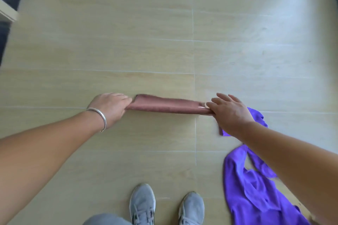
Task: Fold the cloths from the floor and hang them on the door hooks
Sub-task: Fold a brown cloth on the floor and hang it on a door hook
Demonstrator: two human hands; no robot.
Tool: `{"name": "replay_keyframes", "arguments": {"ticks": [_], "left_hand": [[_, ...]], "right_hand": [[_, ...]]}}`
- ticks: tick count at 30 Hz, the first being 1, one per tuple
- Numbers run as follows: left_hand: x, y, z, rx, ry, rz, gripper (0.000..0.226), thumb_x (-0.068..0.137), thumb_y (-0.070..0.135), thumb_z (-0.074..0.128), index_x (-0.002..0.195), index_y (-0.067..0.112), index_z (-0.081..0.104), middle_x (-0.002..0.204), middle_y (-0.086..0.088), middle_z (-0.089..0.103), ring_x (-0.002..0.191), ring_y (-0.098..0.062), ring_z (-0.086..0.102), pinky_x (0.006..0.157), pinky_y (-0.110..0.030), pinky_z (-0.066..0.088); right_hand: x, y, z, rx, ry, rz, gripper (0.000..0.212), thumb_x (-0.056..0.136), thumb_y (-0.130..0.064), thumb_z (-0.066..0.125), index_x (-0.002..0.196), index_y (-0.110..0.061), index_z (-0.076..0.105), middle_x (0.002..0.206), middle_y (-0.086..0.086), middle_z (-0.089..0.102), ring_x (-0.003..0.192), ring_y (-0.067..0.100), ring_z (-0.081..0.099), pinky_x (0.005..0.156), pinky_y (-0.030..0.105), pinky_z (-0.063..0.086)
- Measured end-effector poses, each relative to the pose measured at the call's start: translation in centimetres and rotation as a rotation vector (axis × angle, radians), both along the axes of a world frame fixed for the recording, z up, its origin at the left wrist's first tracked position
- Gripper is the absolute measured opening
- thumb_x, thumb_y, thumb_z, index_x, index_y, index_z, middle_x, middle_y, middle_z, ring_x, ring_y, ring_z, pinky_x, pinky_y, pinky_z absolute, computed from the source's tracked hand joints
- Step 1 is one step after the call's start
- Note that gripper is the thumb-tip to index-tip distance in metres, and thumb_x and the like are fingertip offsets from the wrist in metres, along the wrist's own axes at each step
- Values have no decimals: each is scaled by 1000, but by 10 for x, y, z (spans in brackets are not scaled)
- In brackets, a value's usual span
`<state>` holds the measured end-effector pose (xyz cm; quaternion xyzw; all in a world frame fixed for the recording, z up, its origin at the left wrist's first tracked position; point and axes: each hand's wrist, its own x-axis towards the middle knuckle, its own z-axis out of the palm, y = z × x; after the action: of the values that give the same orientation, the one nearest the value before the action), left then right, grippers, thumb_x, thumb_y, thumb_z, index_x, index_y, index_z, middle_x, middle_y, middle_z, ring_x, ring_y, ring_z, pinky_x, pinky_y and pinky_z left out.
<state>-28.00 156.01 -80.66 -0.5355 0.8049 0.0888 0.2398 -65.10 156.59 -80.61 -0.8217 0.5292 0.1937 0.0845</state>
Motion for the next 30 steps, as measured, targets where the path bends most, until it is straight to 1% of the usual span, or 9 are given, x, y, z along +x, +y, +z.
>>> {"name": "replay_keyframes", "arguments": {"ticks": [2, 5, 8, 14, 18, 22, 24, 27, 30], "left_hand": [[-1, 0, 62, -6, -17, 25, 17, 95, 26, 44, 110, 29, 52, 114, 11, 58, 111, -13, 54, 72, -28, 34], [0, -1, 162, 31, -20, 89, 17, 98, 27, 40, 106, 30, 54, 109, 11, 61, 106, -16, 57, 72, -29, 38], [1, -5, 272, 32, 11, 208, 22, 99, 36, 38, 103, 34, 60, 101, 8, 66, 94, -22, 62, 65, -28, 37], [3, -2, 467, -48, 57, 267, 20, 96, 38, 45, 96, 33, 65, 86, 4, 66, 75, -24, 56, 59, -27, 33], [2, 5, 566, -59, 70, 246, 26, 98, 40, 41, 90, 28, 63, 77, 5, 62, 72, -24, 57, 58, -28, 36], [7, 5, 656, -121, 131, 192, 29, 100, 43, 36, 90, 33, 60, 78, 9, 60, 75, -21, 56, 61, -30, 39], [10, 0, 703, -180, 162, 191, 32, 101, 45, 32, 83, 34, 57, 76, 11, 59, 75, -19, 56, 61, -30, 40], [14, -6, 770, -306, 179, 174, 36, 101, 47, 30, 86, 31, 58, 77, 9, 60, 76, -17, 58, 60, -30, 41], [15, -10, 834, -452, 153, 148, 38, 101, 45, 31, 80, 27, 56, 71, 10, 56, 72, -16, 55, 54, -29, 33]], "right_hand": [[4, -5, 60, 18, 40, -22, 24, 98, -33, 45, 120, -31, 53, 125, -12, 55, 137, 15, 31, 108, 31, 23], [11, -12, 165, 50, 11, -81, 30, 99, -40, 41, 124, -33, 54, 133, -12, 53, 142, 13, 24, 113, 34, 16], [15, -15, 278, 51, -16, -105, 33, 99, -43, 37, 128, -35, 53, 139, -13, 49, 144, 13, 20, 118, 39, 9], [15, -12, 466, -2, -50, -131, 34, 100, -42, 31, 123, -40, 57, 137, -16, 50, 144, 11, 19, 118, 39, 7], [12, -8, 560, -41, -59, -108, 36, 102, -43, 27, 125, -40, 55, 137, -17, 50, 144, 12, 19, 117, 39, 8], [9, -18, 655, -125, -85, -89, 35, 101, -45, 28, 124, -42, 55, 134, -22, 51, 143, 10, 21, 117, 38, 11], [10, -25, 704, -182, -96, -82, 34, 101, -47, 30, 123, -42, 56, 132, -22, 52, 142, 9, 23, 117, 38, 14], [9, -32, 775, -325, -77, -40, 35, 101, -48, 30, 121, -42, 58, 124, -21, 56, 136, 9, 31, 112, 34, 22], [9, -38, 839, -440, -80, -43, 36, 101, -48, 28, 118, -43, 59, 120, -21, 58, 136, 10, 33, 112, 34, 23]]}}
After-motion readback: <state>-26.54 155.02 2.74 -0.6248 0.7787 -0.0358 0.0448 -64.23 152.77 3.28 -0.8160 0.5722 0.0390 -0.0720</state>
